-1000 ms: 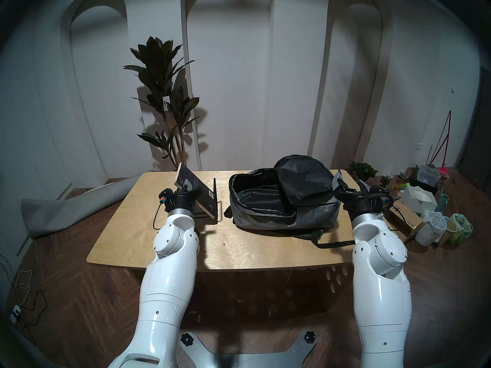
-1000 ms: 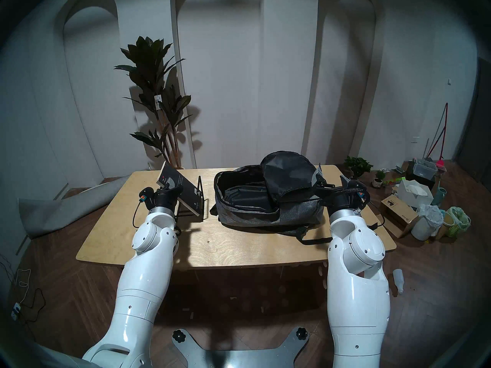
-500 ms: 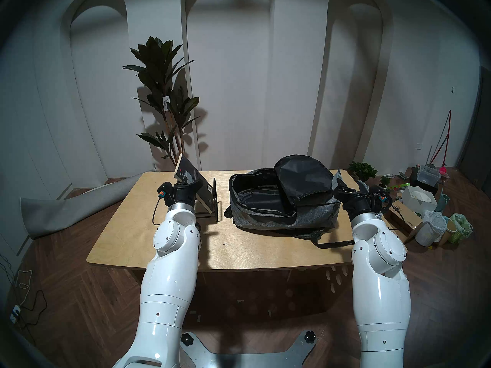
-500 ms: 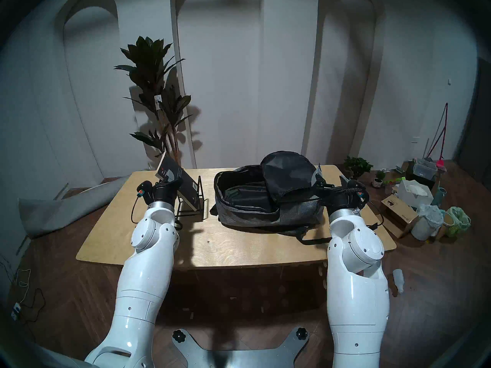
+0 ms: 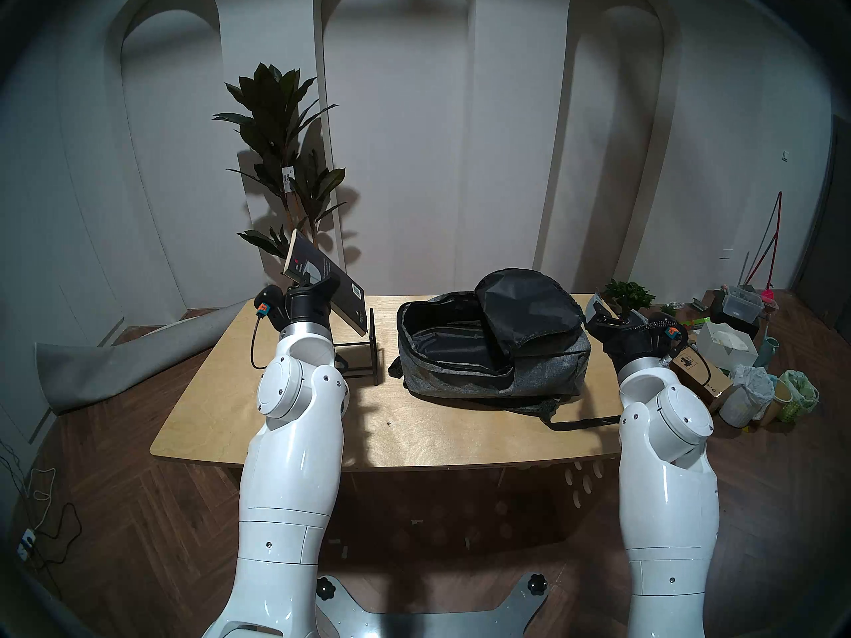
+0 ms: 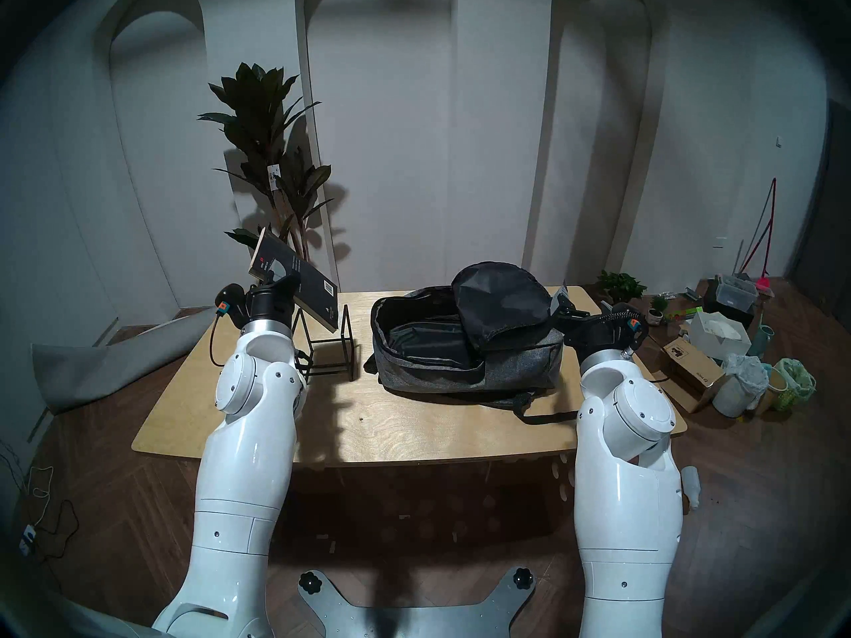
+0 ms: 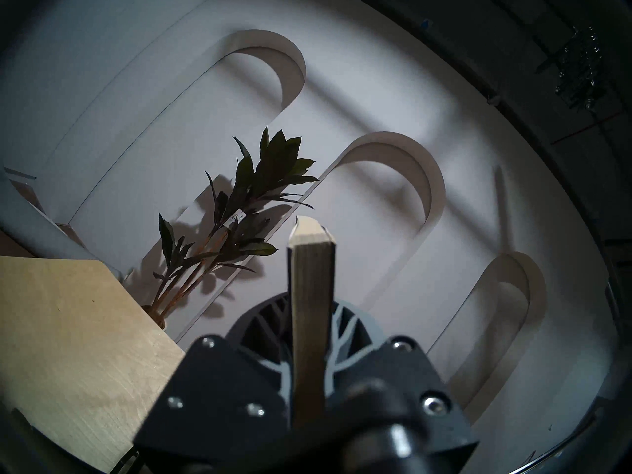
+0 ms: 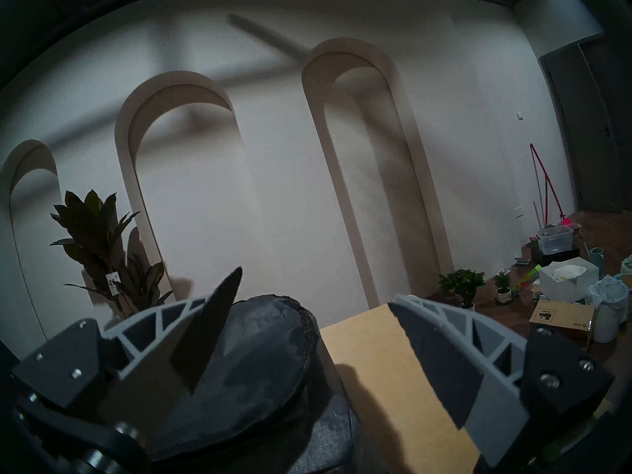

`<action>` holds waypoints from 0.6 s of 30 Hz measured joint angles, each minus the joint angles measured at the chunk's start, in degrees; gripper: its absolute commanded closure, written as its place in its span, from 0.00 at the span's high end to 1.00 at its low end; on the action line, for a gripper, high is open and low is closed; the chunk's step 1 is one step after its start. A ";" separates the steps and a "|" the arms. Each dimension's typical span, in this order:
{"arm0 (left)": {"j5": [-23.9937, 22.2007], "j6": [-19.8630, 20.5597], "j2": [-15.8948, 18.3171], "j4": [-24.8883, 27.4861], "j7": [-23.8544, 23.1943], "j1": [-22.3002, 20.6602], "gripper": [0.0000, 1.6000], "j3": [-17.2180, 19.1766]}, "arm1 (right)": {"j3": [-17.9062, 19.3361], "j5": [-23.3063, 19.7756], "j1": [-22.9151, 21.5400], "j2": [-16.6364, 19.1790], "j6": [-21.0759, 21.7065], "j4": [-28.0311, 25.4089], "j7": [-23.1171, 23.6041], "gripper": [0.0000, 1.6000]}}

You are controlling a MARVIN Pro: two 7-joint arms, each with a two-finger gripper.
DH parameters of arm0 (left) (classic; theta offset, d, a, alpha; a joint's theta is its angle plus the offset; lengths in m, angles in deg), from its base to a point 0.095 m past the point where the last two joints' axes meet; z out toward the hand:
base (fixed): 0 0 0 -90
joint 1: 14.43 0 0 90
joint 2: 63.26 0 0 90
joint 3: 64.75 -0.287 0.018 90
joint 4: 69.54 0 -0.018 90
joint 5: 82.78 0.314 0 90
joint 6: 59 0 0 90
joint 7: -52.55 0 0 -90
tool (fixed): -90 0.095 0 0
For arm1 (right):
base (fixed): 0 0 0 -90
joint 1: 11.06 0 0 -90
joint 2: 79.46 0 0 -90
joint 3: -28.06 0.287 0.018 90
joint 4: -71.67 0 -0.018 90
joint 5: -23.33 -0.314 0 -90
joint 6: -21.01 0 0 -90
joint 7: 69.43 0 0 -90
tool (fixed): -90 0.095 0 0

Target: Put the book into the bag and close the bag

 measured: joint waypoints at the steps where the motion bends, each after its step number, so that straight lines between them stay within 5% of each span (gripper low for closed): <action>1: -0.14 0.62 -0.04 0.63 0.51 -0.05 0.00 -0.20 | 0.37 0.15 -0.32 0.39 0.75 -0.17 -0.14 1.00; 10: -3.56 9.16 -0.22 5.63 5.92 -0.34 0.00 -2.26 | 3.94 0.61 -2.47 5.05 7.02 0.16 1.81 1.00; 18: -6.05 16.21 -0.67 7.48 9.95 -1.64 0.00 -4.06 | 5.96 -1.87 -4.70 10.21 12.80 3.46 9.43 1.00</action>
